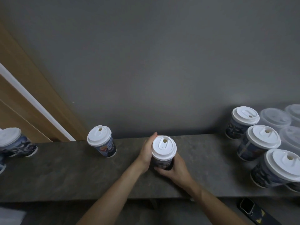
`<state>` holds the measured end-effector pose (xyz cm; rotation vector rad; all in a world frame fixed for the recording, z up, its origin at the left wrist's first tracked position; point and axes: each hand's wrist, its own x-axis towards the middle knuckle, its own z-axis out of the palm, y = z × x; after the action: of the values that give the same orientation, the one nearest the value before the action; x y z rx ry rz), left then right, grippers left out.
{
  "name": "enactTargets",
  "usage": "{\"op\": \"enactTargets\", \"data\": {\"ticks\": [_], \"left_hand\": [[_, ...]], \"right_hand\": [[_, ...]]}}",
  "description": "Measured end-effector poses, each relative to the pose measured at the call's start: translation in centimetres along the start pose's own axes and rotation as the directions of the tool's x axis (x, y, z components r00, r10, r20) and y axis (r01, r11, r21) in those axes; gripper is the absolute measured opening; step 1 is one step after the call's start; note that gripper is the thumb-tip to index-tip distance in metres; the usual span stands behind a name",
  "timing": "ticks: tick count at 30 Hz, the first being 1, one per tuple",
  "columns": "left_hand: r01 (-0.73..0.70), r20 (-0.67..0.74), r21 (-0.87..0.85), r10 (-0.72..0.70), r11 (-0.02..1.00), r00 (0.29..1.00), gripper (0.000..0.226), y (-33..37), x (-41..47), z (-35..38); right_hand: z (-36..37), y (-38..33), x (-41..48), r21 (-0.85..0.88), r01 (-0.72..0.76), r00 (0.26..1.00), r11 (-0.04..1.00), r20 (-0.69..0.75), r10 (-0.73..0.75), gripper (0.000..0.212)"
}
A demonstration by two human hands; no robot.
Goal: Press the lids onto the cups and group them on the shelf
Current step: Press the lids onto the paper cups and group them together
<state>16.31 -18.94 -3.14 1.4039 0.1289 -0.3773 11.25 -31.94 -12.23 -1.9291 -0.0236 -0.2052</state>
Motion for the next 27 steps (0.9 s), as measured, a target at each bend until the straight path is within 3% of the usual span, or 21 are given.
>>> {"op": "enactTargets", "data": {"ticks": [1,5,8,10,13,14,19,21,22,25,27], "left_hand": [[-0.007,0.010,0.004,0.007,1.000,1.000,0.040,0.6,0.1,0.1],[-0.061,-0.218,-0.028,0.053,0.998,0.974,0.033,-0.2,-0.6,0.7],[-0.108,-0.312,0.004,0.103,0.994,0.945,0.033,-1.7,-1.5,1.4],[-0.067,-0.241,0.008,0.067,0.998,0.968,0.033,-1.4,-0.8,1.2],[0.028,0.000,0.045,-0.028,0.999,1.000,0.037,0.2,0.1,0.1],[0.038,0.005,0.057,-0.038,0.998,0.999,0.036,0.3,0.1,-0.3],[-0.044,-0.303,-0.045,0.029,0.998,0.953,0.025,-0.4,-1.3,0.3],[-0.068,-0.365,-0.056,0.042,0.996,0.930,0.025,-0.9,-1.4,0.3],[-0.063,-0.320,-0.043,0.046,0.997,0.946,0.027,-0.8,-1.2,0.1],[-0.016,0.007,0.007,0.016,1.000,1.000,0.040,0.5,-0.7,-0.2],[-0.015,0.010,0.029,0.015,0.999,1.000,0.041,1.0,-0.6,0.0]], "right_hand": [[0.0,0.1,0.0,-0.006,0.002,1.000,1.000,0.005,-0.002,0.086],[0.5,0.2,-0.1,0.024,-0.045,0.999,0.999,0.010,0.045,0.092],[0.3,-0.7,-0.2,0.037,-0.030,0.999,0.999,-0.021,0.031,0.096],[0.1,-0.6,-0.2,0.048,-0.031,0.999,0.998,-0.016,0.032,0.093],[0.0,-0.2,-0.1,-0.014,-0.045,0.999,0.999,0.026,0.045,0.091],[0.0,-0.2,-0.1,-0.036,-0.040,0.999,0.999,0.035,0.042,0.092],[0.4,0.3,0.0,-0.014,-0.051,0.999,0.999,0.019,0.051,0.098],[0.5,0.6,0.1,-0.008,-0.054,0.998,0.999,0.014,0.054,0.094],[0.4,0.6,0.2,-0.003,-0.046,0.999,0.999,0.014,0.046,0.090],[-0.1,0.0,0.2,0.002,-0.006,0.999,1.000,0.053,0.006,0.081],[-0.4,-0.2,0.2,0.032,-0.016,0.996,0.999,0.092,0.013,0.077]]}}
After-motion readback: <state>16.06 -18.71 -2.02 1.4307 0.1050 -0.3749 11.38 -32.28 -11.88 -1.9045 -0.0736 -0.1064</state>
